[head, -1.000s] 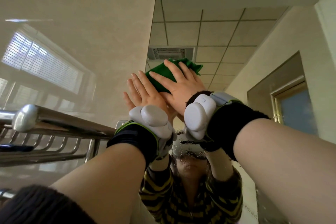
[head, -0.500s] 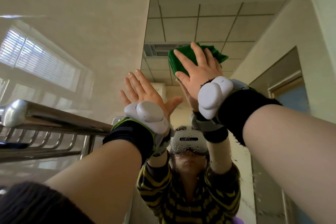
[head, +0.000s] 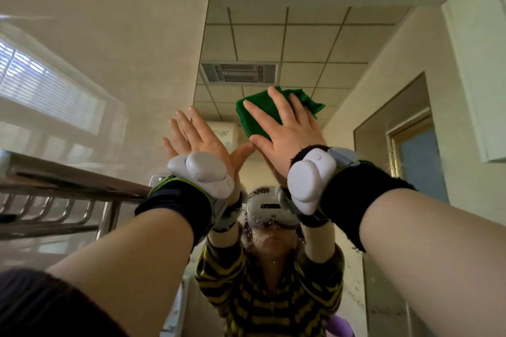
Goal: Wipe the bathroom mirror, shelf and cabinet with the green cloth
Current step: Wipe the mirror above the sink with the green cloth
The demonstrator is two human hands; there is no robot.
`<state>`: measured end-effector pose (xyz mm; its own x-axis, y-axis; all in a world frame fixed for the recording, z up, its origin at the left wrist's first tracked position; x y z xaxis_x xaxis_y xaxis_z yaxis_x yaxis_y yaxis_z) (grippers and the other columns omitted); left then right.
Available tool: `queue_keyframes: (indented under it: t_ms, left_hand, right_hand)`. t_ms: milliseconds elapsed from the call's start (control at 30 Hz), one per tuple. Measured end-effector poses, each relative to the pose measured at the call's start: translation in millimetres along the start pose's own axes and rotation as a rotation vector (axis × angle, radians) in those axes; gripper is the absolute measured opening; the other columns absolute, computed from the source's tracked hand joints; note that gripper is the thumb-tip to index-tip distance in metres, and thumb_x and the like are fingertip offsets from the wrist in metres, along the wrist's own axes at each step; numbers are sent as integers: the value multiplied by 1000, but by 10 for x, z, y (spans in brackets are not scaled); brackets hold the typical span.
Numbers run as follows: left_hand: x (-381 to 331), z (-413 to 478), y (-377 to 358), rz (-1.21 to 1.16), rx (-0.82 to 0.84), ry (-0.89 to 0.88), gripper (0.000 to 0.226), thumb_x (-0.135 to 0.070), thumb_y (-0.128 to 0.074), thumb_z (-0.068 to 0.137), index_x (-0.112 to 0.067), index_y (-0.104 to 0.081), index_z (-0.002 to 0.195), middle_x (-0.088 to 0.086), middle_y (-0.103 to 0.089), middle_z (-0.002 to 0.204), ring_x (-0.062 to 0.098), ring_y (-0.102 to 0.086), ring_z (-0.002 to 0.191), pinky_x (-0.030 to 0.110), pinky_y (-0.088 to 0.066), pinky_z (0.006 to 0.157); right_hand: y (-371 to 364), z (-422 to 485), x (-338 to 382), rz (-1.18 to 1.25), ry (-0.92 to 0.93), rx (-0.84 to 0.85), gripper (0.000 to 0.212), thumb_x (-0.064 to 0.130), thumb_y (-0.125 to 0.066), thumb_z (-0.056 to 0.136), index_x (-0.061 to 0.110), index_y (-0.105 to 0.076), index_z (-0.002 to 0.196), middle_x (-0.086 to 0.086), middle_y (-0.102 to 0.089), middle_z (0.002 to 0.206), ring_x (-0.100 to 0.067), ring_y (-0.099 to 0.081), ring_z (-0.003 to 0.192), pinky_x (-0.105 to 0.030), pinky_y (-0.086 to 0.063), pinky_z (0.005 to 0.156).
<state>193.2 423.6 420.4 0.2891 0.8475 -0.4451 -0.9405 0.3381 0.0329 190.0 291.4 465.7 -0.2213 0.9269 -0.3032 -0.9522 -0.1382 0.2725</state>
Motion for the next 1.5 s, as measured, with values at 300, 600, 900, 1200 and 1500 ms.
queue_keyframes:
  t_ms: [300,600,900,1200,1500]
  left_hand:
    - [39,2,-73,-17,-7,-58,145,-92,19,36,-4,-10,148,20,-8,155,34,-4,143,48,6,113]
    - [84,42,-271,-87,-79,-74,129,-91,6,54,-5,-19,147,21,-17,153,38,-12,141,51,2,111]
    - [30,-1,-129,-51,-25,-128,129,-91,11,51,-9,-3,150,19,3,155,36,4,143,51,5,114]
    - [-325,-444,-188,-25,125,-241,97,-70,-28,81,-17,19,146,3,21,155,18,20,141,40,11,112]
    - [-639,-719,-330,-3,119,-212,117,-82,-39,69,-11,12,148,10,18,155,25,16,143,43,3,115]
  right_hand:
    - [152,89,-336,-21,-187,-119,57,55,-38,90,52,-11,140,9,1,155,-30,-3,140,-44,-6,113]
    - [92,3,-331,-9,-273,-209,58,52,-43,89,48,-16,141,3,-3,155,-33,-6,139,-46,-7,113]
    - [27,-357,-279,3,-227,-119,60,54,-41,89,53,-9,140,9,4,154,-28,2,139,-44,-2,113]
    - [84,-300,-388,21,-198,-73,60,54,-42,89,53,-9,140,10,6,154,-29,3,139,-45,-5,113]
    - [168,-49,-804,12,-256,-168,60,55,-44,87,52,-14,139,6,-4,154,-33,-7,139,-46,-9,112]
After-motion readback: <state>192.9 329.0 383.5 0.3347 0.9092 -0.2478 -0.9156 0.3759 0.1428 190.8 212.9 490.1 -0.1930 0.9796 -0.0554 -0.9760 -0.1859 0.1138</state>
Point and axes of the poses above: each hand's wrist, its own z-axis towards the middle knuckle, its own y-axis out of the back of the hand, x = y × z, the point moved 1 cm from there along z, towards the middle knuckle
